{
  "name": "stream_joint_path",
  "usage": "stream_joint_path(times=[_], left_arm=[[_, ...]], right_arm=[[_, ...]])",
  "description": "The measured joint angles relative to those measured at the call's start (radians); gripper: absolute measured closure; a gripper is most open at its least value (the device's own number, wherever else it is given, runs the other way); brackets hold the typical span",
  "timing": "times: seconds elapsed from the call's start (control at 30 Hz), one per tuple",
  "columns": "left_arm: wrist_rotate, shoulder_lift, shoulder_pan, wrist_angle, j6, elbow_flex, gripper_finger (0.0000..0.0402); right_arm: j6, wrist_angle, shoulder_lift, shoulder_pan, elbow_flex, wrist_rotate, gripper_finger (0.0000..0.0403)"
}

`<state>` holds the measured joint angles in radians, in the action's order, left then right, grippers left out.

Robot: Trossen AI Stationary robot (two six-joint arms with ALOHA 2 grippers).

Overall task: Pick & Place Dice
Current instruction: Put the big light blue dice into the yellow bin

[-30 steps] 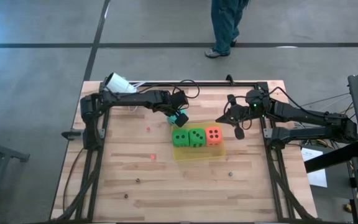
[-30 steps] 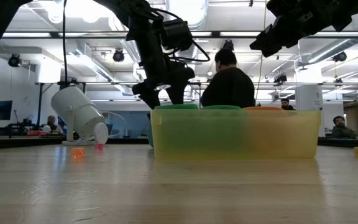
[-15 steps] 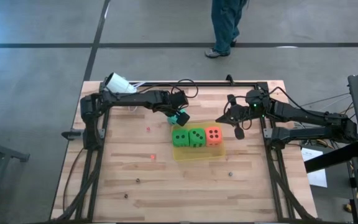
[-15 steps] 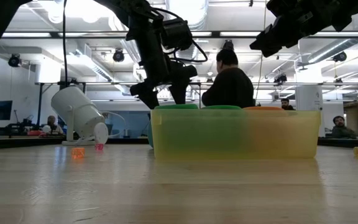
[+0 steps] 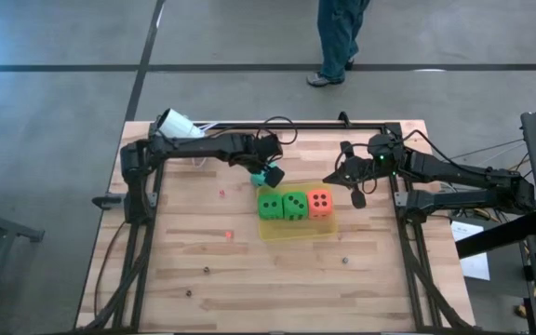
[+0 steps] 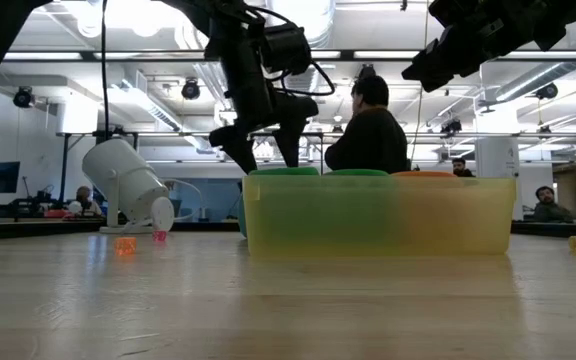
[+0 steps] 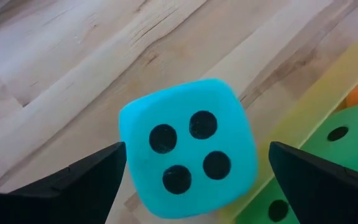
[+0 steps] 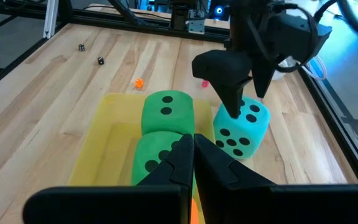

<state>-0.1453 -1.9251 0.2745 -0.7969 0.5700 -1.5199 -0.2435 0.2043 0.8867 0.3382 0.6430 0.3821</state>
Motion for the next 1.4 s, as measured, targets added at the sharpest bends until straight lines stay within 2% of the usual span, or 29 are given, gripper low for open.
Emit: stream_joint_path(times=[0.53, 0.93, 1.4], left_arm=[[0.049, -0.001, 0.002, -0.097, 0.098, -0.062, 0.0002], [0.048, -0.045, 0.005, -0.084, 0.138, -0.045, 0.0002], [0.039, -0.076, 0.010, -0.143, 0.160, -0.097, 0.0002]], right_arm=[[0.000, 0.000, 0.000, 0.000, 0.000, 0.000, 0.0394], [0.000, 0.000, 0.000, 0.000, 0.000, 0.000, 0.0394], [0.000, -0.001, 0.000, 0.000, 0.000, 0.000, 0.0394]])
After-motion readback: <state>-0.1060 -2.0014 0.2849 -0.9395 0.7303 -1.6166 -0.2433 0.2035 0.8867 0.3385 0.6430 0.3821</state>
